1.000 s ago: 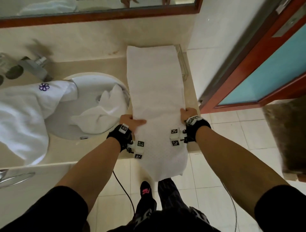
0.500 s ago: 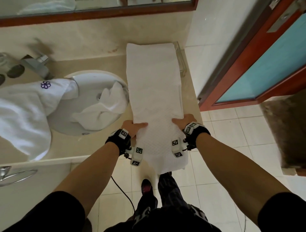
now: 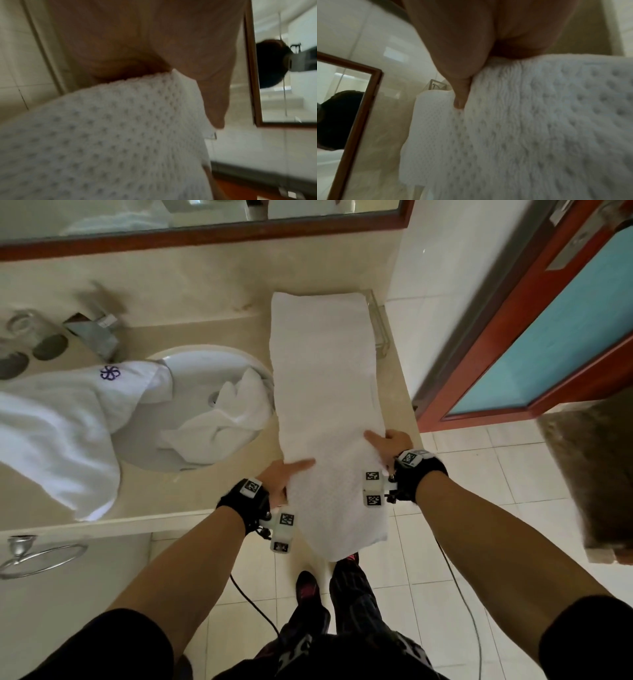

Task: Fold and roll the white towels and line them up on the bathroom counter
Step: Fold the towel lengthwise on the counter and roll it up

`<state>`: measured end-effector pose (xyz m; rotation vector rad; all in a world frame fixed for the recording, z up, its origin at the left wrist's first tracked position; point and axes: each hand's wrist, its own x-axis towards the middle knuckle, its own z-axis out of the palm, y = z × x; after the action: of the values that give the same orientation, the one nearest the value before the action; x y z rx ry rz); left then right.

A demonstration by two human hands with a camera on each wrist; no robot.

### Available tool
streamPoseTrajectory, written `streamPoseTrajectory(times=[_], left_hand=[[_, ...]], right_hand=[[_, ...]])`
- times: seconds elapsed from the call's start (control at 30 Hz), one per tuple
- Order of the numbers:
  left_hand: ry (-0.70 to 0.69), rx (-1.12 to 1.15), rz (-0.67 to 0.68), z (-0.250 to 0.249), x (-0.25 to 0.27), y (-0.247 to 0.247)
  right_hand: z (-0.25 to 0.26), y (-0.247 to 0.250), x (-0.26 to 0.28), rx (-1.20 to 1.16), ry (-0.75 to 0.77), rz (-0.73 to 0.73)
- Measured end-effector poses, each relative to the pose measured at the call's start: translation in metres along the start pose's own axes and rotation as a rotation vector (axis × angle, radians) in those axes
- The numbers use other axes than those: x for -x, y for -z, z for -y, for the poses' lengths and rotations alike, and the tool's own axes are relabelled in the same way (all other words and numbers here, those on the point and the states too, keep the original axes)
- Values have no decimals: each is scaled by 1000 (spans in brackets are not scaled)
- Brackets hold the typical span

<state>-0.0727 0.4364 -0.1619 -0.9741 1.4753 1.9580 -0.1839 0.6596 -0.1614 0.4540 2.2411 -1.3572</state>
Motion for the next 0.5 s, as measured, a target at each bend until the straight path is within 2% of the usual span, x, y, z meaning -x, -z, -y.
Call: streamPoseTrajectory(times=[0.07, 0.17, 0.3, 0.4, 0.43, 0.5], left_hand=[[-26, -87, 75, 13, 3, 0], [-62, -149, 64, 19, 9, 5], [-175, -17, 35, 7, 24, 2], [-186, 104, 38, 3, 33, 2], [-167, 127, 35, 4, 37, 3], [-109, 136, 52, 5, 49, 4]], right_hand=[[-7, -2, 5, -20, -8, -24], [-11, -1, 8, -36, -71, -3], [-13, 2, 28, -88, -230, 230], [-33, -2, 53, 2, -219, 428], [-39, -4, 60, 34, -206, 449], [-42, -8, 69, -72, -174, 421]])
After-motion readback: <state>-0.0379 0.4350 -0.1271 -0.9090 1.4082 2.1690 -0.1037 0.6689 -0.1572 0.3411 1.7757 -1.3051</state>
